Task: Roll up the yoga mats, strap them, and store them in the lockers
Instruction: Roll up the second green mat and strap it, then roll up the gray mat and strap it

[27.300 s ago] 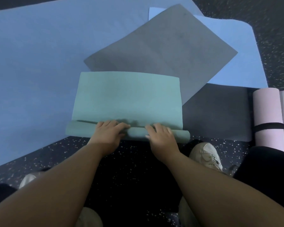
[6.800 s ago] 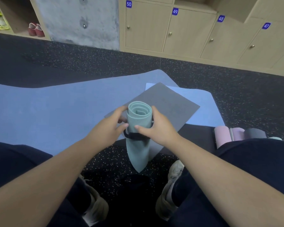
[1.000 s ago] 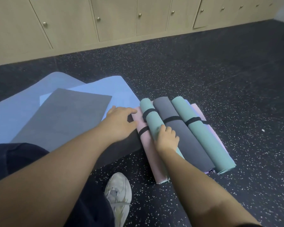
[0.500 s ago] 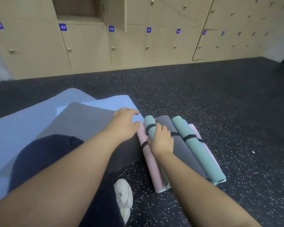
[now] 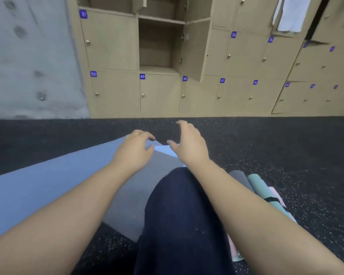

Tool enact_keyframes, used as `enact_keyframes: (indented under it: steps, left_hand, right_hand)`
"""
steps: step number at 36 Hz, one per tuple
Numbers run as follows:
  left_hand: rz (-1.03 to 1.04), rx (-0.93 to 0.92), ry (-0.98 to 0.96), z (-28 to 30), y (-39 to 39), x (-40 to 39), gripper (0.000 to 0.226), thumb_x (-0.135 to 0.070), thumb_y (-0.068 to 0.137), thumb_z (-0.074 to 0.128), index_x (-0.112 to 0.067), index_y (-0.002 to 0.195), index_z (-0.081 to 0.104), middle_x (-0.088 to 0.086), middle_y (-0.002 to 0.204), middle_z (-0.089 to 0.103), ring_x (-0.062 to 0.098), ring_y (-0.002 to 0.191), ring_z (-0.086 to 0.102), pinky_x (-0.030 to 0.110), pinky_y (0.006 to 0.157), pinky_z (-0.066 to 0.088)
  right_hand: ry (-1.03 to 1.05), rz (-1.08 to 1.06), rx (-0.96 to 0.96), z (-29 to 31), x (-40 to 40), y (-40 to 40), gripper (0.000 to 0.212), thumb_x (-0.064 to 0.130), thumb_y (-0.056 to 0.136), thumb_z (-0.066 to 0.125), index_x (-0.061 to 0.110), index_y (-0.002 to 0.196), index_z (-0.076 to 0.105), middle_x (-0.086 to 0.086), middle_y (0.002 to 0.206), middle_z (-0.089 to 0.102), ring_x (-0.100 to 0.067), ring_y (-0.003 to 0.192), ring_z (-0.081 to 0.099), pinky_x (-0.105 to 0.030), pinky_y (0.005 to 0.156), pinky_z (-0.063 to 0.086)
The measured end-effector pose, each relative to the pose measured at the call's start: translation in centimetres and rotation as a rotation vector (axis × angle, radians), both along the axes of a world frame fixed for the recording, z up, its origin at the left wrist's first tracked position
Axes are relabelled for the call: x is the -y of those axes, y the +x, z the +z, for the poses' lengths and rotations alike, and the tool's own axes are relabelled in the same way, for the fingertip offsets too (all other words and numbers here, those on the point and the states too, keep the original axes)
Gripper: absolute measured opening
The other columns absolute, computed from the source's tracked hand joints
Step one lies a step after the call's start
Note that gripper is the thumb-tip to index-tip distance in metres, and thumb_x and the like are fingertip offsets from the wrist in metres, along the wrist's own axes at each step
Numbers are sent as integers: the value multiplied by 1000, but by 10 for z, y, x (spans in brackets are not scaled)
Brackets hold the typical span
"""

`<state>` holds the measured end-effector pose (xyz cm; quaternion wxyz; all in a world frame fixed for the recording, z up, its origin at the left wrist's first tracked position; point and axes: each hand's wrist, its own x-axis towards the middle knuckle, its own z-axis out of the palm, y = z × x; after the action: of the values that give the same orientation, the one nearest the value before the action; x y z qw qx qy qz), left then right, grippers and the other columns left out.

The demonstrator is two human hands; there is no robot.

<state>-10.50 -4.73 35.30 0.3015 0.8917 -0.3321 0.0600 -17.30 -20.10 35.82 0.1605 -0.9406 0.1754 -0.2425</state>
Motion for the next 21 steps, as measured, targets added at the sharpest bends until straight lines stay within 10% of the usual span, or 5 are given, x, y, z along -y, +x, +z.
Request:
enact_keyframes:
  steps: [12,21]
  left_hand:
    - [107,-32,-25,-76,49,-96,29,-18,96,53,-18,124,59,0,133,50,19,126,44,28,102,32]
    - [161,-344,331,-176,84,-162,38,-23,99,49,-24,137,48,-4,141,41,15,128,42,30,106,34]
  right_hand:
    - [95,78,-252,-79,-47,53,59,32,95,60,17,144,32,-4,142,42,-23,128,44,-37,96,42]
    - [187,240,-457,-154,-44,89,58,31,97,59,23,147,31,1,150,35,-21,124,48,-33,90,43]
